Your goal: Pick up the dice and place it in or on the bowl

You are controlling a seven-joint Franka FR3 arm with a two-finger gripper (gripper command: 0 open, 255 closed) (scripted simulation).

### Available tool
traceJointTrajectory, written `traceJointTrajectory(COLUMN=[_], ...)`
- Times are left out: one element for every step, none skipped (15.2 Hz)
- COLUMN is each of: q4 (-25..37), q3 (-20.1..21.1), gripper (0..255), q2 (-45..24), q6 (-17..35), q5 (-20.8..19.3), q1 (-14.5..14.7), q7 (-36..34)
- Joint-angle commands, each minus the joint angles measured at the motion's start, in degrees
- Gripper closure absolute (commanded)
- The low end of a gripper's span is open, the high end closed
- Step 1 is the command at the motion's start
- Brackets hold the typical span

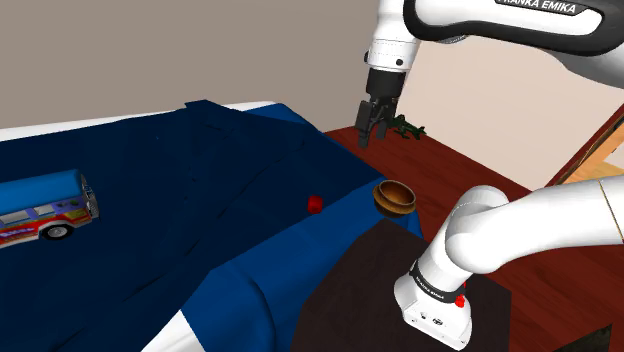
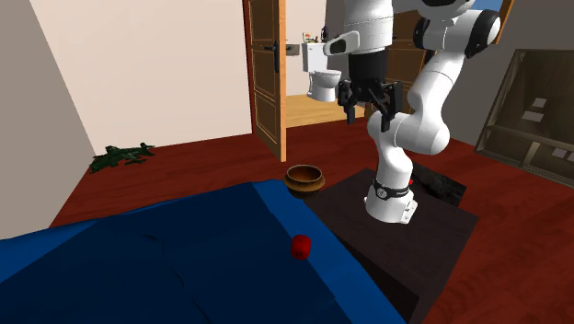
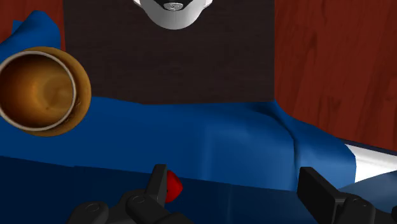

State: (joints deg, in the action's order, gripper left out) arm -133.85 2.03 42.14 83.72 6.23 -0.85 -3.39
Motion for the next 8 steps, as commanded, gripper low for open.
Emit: traceJointTrajectory(q4=[0.0,-1.7,-3.2,-4.8,-6.2,-7.6,-8.9,-10.1], q3=[0.0,0.2,0.4,0.6,0.8,1.0,1.2,1.4], gripper=[0,0,0,0,0,0,0,0], q2=[0.0,-0.3,-0.6,-1.1,-1.6,-2.3,-3.0,-3.9], q6=[0.0,2.2,4.4,6.7,8.9,11.2,13.5,15.9], q5=[0.0,-0.2,-0.4,-0.6,-0.8,-1.0,-1.2,-1.4], q1=[0.0,-0.1,-0.3,-0.4,-0.6,-0.7,-0.9,-1.0], q7=[0.0,0.0,-0.1,-0.1,-0.2,-0.3,-0.4,-0.5])
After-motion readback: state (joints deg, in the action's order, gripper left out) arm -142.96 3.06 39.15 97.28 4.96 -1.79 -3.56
